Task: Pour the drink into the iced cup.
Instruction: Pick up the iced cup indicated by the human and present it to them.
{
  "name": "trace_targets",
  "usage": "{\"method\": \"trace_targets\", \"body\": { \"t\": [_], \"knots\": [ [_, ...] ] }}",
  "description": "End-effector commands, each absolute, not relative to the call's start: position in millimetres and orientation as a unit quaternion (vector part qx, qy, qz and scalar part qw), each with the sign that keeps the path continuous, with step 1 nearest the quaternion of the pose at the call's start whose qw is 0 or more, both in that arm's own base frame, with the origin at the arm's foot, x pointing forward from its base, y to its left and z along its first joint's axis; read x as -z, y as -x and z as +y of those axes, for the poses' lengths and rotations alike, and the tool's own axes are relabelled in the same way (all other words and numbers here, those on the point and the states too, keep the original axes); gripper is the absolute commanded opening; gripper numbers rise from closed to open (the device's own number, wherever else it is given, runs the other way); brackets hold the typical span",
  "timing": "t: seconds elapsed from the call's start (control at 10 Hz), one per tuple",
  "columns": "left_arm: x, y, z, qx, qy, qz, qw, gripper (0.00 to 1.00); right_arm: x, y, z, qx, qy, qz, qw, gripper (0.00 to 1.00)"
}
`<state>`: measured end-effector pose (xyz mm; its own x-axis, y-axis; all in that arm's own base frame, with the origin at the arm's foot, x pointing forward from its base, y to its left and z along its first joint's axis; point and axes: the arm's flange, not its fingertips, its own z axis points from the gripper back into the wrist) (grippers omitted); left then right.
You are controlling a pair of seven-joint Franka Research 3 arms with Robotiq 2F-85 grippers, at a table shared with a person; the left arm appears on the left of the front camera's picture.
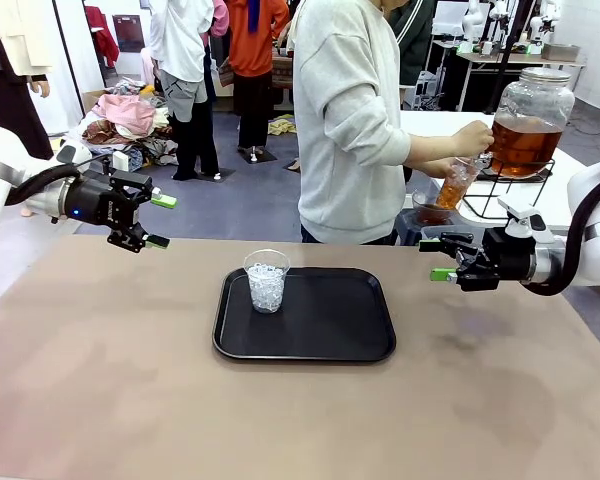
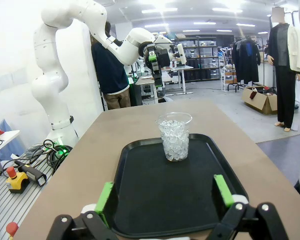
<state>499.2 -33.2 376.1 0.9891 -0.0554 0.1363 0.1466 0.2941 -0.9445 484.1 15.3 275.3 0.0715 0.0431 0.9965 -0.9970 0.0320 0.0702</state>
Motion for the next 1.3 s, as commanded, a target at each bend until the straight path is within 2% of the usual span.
{"method": "trace_targets", "body": {
  "t": [0.0,1.2],
  "knots": [
    [-378.5,-498.1,-33.4,0.063,0.589,-0.041,0.804,1.0,-277.5,-485.3,16.2,-0.488,-0.496,-0.479,0.535,1.0],
    [-378.5,-498.1,-33.4,0.063,0.589,-0.041,0.804,1.0,-277.5,-485.3,16.2,-0.488,-0.496,-0.479,0.535,1.0]
  ]
}}
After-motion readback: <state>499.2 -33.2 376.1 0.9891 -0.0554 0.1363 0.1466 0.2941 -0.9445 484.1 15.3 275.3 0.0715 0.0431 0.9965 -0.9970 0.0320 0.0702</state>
